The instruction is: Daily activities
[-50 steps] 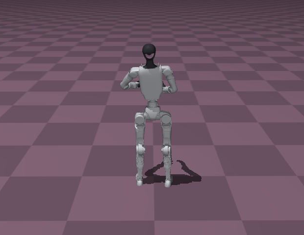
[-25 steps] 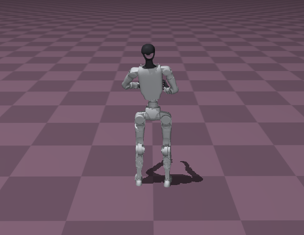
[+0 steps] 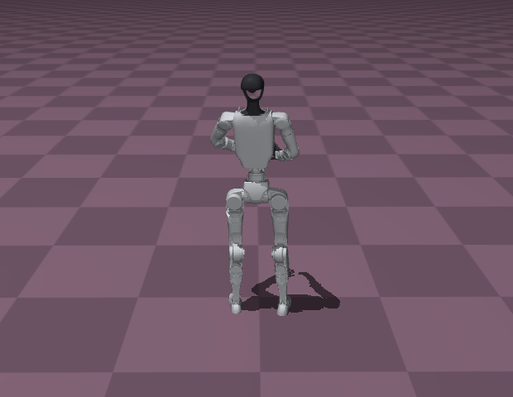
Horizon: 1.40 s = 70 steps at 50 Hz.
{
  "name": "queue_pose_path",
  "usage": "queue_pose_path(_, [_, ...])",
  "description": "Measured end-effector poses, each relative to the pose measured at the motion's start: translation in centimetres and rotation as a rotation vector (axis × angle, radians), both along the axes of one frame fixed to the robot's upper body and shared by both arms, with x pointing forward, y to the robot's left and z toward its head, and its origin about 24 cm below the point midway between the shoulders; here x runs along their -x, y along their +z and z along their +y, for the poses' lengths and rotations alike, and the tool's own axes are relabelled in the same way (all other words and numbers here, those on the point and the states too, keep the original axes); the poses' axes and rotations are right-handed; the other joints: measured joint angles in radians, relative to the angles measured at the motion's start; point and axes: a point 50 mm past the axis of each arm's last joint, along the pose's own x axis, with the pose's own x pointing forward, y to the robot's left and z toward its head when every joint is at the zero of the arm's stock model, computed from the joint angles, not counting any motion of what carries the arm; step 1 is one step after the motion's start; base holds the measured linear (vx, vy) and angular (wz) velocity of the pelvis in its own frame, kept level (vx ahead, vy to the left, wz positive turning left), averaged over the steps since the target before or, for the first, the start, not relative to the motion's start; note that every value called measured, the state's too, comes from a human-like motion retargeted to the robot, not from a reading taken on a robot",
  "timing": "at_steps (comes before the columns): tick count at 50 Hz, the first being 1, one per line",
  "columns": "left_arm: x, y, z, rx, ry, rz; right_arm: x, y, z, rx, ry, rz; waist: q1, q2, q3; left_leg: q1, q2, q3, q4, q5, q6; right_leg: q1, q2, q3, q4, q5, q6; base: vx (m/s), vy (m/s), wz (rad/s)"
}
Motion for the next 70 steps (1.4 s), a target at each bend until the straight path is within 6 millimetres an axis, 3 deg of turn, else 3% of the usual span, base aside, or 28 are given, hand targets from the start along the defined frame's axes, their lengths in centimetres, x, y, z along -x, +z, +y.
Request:
queue_pose_path(10, [0.0,-0.2,-1.2,0.012,-0.021,0.045,0.0,-3.2,-1.7,-0.03,-0.075,0.205,0.011,0.042,0.011,-0.004,-0.006,0.008,-0.018,0.013,-0.002,-0.008,-0.005,-0.005,-0.008,0.008,0.006,0.0,0.0,0.0])
queue_pose_path(17, [-0.5,0.3,-1.3,0.04,-0.015,0.023,0.1,-4.3,-2.9,-0.037,-0.148,0.264,0.02,0.069,0.029,-0.011,-0.009,0.009,-0.025,0.023,-0.006,-0.012,-0.008,-0.006,-0.019,0.009,0.004,0.0,0.0,0.0])
queue_pose_path(30, [-1.8,0.8,-0.4,0.041,0.027,-0.053,-0.5,-3.5,-3.1,-0.027,-0.195,0.209,0.019,0.095,0.074,-0.029,-0.003,0.01,-0.022,0.05,-0.018,-0.021,-0.001,-0.001,-0.037,0.017,-0.001,-0.02,-0.02,-0.01])
queue_pose_path(40, [-0.9,-0.9,1.3,0.108,0.143,-0.022,-0.5,-2.1,-3.0,0.015,-0.201,0.095,0.014,0.066,0.119,-0.056,0.013,0.024,0.028,0.059,-0.032,-0.031,0.01,0.017,-0.042,0.024,0.003,-0.06,-0.07,-0.1])
queue_pose_path(45, [-0.3,-1.5,3.0,0.182,0.255,-0.011,0.1,-1.6,-3.9,0.068,-0.219,0.045,0.014,0.034,0.138,-0.076,0.023,0.034,0.075,0.055,-0.042,-0.037,0.015,0.028,-0.036,0.021,0.005,-0.04,-0.07,-0.13])
queue_pose_path(50, [-0.2,-1.5,5.2,0.277,0.394,-0.05,1.3,-2.4,-5.4,0.155,-0.266,0.053,0.012,-0.005,0.154,-0.097,0.033,0.045,0.113,0.049,-0.05,-0.045,0.017,0.036,-0.03,0.017,0.004,-0.02,-0.04,-0.06])
queue_pose_path(60, [-2.7,1.5,11.5,0.361,0.695,-0.303,5.1,-5.6,-8.1,0.45,-0.296,0.153,-0.01,-0.078,0.176,-0.11,0.052,0.053,0.083,0.063,-0.065,-0.067,0.02,0.039,-0.028,0.018,0.01,0.0,0.0,0.0])
queue_pose_path(70, [-3.7,3.2,18.2,0.283,0.99,-0.416,6.4,-6.9,-8.8,0.648,-0.231,0.177,-0.064,-0.134,0.201,-0.102,0.055,0.064,0.018,0.087,-0.081,-0.086,0.023,0.044,-0.024,0.03,0.028,0.0,0.03,0.01])
